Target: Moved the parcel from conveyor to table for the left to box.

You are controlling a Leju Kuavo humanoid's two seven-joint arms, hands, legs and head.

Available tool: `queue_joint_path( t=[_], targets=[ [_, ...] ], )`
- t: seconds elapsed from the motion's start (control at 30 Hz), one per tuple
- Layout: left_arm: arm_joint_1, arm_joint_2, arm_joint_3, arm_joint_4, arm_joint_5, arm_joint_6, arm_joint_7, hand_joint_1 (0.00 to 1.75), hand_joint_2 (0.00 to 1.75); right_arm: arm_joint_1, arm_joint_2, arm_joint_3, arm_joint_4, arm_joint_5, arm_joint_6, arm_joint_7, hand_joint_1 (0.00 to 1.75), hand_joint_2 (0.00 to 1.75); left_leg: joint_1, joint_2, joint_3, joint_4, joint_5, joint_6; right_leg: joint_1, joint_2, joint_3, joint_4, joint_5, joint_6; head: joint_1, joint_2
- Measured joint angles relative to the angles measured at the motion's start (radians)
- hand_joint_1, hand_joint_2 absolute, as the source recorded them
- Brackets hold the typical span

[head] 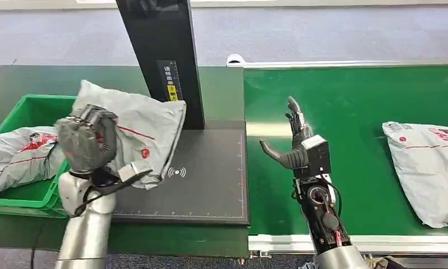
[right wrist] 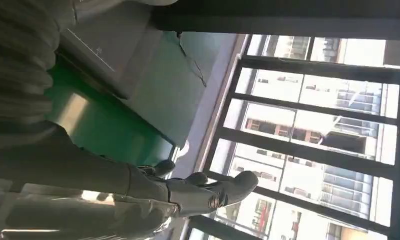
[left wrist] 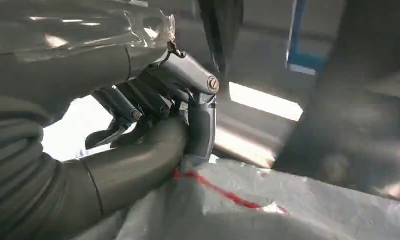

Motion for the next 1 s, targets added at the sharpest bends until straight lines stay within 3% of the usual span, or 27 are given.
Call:
queue_joint_path(
  t=[0.23, 0.33, 0.4, 0.47, 0.6, 0.73, 0.77, 0.83, 0.9, 1.0],
  targets=[
    [-0.109, 0.054, 0.330, -0.010, -0.275, 0.000, 0.045, 1.75, 1.75, 0.014, -0.005, 0.008, -0.013, 0.000, 0.000, 0.000, 0.00, 1.75, 0.000, 0.000, 0.000, 0.000, 0.000, 0.000, 0.000, 0.000, 0.000, 0.000, 0.000, 0.000, 0.000, 0.000],
    [-0.156, 0.143, 0.397, 0.118, -0.433, -0.002, 0.372, 1.75, 1.75, 0.013, -0.004, 0.019, -0.013, 0.000, -0.001, 0.005, 0.00, 1.75, 0.000, 0.001, 0.001, 0.000, 0.000, 0.000, 0.000, 0.001, 0.000, 0.000, 0.000, 0.000, -0.001, 0.000],
    [-0.182, 0.230, 0.361, 0.263, -0.445, -0.003, 0.666, 1.75, 1.75, 0.010, -0.005, 0.027, -0.013, 0.002, -0.001, 0.013, 0.00, 1.75, 0.001, 0.001, 0.001, 0.000, 0.001, -0.001, 0.001, 0.001, 0.000, 0.001, 0.000, 0.000, -0.001, 0.000],
    [-0.214, 0.311, 0.310, 0.401, -0.446, -0.003, 0.814, 1.75, 1.75, 0.003, -0.003, 0.035, -0.013, 0.006, 0.001, 0.017, 0.00, 1.75, 0.001, 0.001, 0.001, 0.000, 0.001, -0.002, 0.001, 0.001, 0.000, 0.001, 0.000, 0.000, 0.000, 0.000],
    [-0.258, 0.414, 0.229, 0.607, -0.445, -0.003, 0.894, 1.75, 1.75, -0.012, 0.003, 0.054, -0.008, 0.013, 0.006, 0.021, 0.00, 1.75, 0.001, 0.002, 0.001, 0.000, 0.001, -0.002, 0.001, 0.002, 0.000, 0.002, 0.000, 0.000, 0.000, 0.000],
    [-0.274, 0.463, 0.194, 0.708, -0.445, -0.002, 0.900, 1.75, 1.75, -0.017, 0.008, 0.060, -0.003, 0.014, 0.011, 0.024, 0.00, 1.75, 0.000, 0.001, 0.000, 0.000, 0.001, -0.002, 0.000, 0.002, 0.000, 0.001, 0.000, 0.000, 0.001, 0.000],
    [-0.276, 0.470, 0.191, 0.723, -0.445, -0.001, 0.900, 0.02, 1.75, -0.017, 0.008, 0.061, -0.002, 0.014, 0.011, 0.024, 0.00, 1.75, 0.000, 0.001, 0.000, 0.000, 0.001, -0.002, 0.000, 0.002, 0.000, 0.001, 0.000, 0.000, 0.000, 0.000],
    [-0.281, 0.480, 0.183, 0.749, -0.444, 0.000, 0.896, 0.00, 1.75, -0.018, 0.010, 0.064, -0.001, 0.014, 0.012, 0.026, 0.00, 1.75, 0.000, 0.001, 0.000, 0.000, 0.001, -0.002, 0.000, 0.001, -0.001, 0.001, 0.000, 0.000, 0.000, 0.000],
    [-0.282, 0.482, 0.173, 0.762, -0.397, 0.000, 0.804, 0.00, 1.75, -0.018, 0.011, 0.066, 0.001, 0.015, 0.014, 0.027, 0.00, 1.75, 0.000, 0.001, 0.000, 0.000, 0.001, -0.002, 0.000, 0.001, -0.001, 0.001, 0.000, 0.000, 0.000, 0.000],
    [-0.269, 0.438, 0.147, 0.731, -0.031, -0.086, 0.340, 0.00, 1.75, -0.018, 0.011, 0.070, 0.006, 0.018, 0.019, 0.024, 0.00, 1.75, 0.000, -0.003, 0.000, 0.000, 0.002, -0.002, 0.000, -0.002, 0.000, 0.001, 0.000, 0.000, 0.000, 0.000]
  ],
)
